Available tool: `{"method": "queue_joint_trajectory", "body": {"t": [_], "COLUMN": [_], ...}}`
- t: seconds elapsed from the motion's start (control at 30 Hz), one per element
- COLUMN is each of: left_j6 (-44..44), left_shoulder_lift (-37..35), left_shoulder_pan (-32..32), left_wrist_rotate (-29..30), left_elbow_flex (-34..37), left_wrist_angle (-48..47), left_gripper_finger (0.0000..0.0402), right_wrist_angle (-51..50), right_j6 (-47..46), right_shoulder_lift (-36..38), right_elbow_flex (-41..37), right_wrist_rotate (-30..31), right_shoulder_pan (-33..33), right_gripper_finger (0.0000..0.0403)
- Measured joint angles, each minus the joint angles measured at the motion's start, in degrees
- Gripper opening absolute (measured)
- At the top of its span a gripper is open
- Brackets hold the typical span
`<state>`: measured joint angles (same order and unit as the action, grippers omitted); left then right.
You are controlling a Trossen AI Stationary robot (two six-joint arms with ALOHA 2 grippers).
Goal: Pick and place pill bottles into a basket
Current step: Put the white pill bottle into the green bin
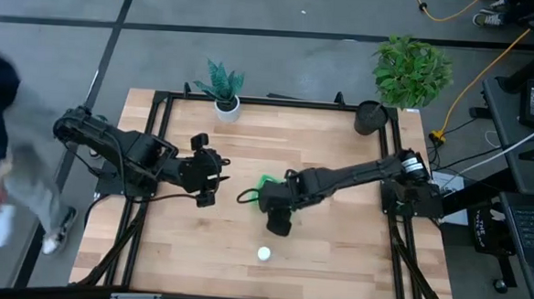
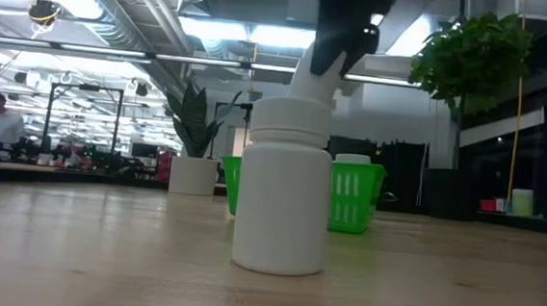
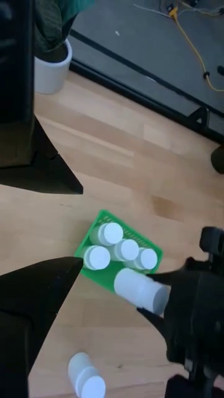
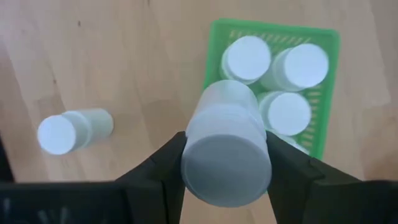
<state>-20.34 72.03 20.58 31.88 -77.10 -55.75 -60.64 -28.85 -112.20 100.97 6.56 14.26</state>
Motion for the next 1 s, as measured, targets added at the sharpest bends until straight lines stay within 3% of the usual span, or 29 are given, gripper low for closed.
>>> {"method": "queue_joint_trajectory", "body": {"t": [1.0], "left_j6": [0.0], "left_shoulder_lift": [0.0], "left_shoulder_pan": [0.0], "left_wrist_rotate": [0.7], "left_elbow_flex": [0.0], "left_wrist_angle": [-1.4], "left_gripper_finger": [0.0168], "right_wrist_angle": [1.6], "right_j6": [2.2], "right_shoulder_lift": [-2.3], "right_elbow_flex": [-3.9], "right_wrist_rotate": [-3.7], "right_shoulder_pan": [-2.4], "right_gripper_finger": [0.0165]}}
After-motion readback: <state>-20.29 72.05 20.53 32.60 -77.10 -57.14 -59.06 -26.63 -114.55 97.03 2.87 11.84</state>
